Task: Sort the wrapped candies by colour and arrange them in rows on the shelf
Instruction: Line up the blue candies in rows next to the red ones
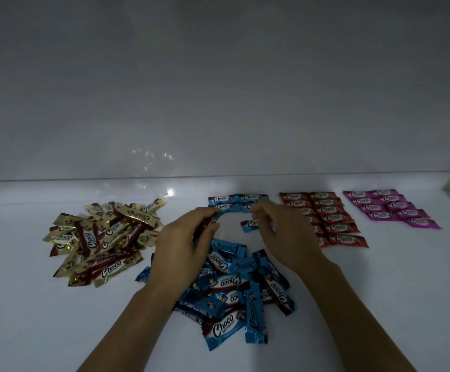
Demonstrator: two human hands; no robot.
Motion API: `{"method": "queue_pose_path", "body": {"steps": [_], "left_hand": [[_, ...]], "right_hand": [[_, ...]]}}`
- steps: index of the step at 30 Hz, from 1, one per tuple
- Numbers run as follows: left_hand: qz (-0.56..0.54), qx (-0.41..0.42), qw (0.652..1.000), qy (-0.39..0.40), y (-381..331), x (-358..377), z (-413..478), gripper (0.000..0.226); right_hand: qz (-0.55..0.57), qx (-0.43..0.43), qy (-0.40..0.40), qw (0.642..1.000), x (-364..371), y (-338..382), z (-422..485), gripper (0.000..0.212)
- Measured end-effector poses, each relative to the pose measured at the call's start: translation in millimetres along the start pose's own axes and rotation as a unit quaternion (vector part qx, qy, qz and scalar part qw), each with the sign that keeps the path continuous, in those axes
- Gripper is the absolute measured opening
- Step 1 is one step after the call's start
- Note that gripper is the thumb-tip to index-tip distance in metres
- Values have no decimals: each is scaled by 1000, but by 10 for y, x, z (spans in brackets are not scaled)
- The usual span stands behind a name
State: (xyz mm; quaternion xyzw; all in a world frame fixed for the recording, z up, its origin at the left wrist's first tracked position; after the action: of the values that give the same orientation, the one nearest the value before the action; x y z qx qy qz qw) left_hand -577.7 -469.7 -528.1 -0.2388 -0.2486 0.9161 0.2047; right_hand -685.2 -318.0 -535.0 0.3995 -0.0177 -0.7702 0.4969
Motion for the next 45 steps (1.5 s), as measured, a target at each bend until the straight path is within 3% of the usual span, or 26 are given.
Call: {"method": "queue_pose_path", "body": {"steps": [4, 13, 17, 20, 23, 26, 32, 38, 41, 45], "left_hand": [[-11, -11, 1000, 2, 16, 3, 1, 26], [-11, -17, 1000, -7, 7, -6, -15, 34], [-21, -50, 998, -9, 22, 4, -12, 25], [-83, -103, 991, -5, 63, 6, -7, 26], [-105, -139, 985, -8, 51, -12, 4, 24], [-115, -142, 983, 1, 4, -8, 4, 19], [-173, -185, 967, -19, 15, -21, 37, 23], [-52, -113, 992, -25, 54, -46, 12, 24], [30, -85, 995, -35, 69, -86, 28, 37], [96, -11, 994, -48, 19, -112, 45, 37]], "right_hand": [[-31, 1, 65, 997, 116, -5, -75, 21], [-29, 24, 80, 996, 247, -136, -133, 31], [-21, 28, 63, 997, 242, -139, -119, 31], [93, 111, -17, 989, 55, -28, -16, 22], [342, 247, 56, 905, 4, 202, 23, 31], [366, 226, 113, 896, 52, 365, -5, 11], [414, 269, 45, 868, 18, 255, 34, 10], [388, 242, 50, 888, 63, 325, 26, 17], [226, 229, 1, 947, 106, 77, 66, 14], [36, 159, 95, 982, 379, -45, 171, 11]]}}
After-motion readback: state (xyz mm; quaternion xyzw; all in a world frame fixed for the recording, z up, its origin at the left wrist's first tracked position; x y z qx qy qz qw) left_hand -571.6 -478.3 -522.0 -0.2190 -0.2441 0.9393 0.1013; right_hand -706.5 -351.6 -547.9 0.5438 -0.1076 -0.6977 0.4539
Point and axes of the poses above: each hand's wrist, its own z-axis towards the middle knuckle, its own x-axis out of the palm, y = z × x, the point moved 6 cm from there along z, towards the middle knuckle, and after that the axes turned 14 degrees about -y, right-handed, at the moved point
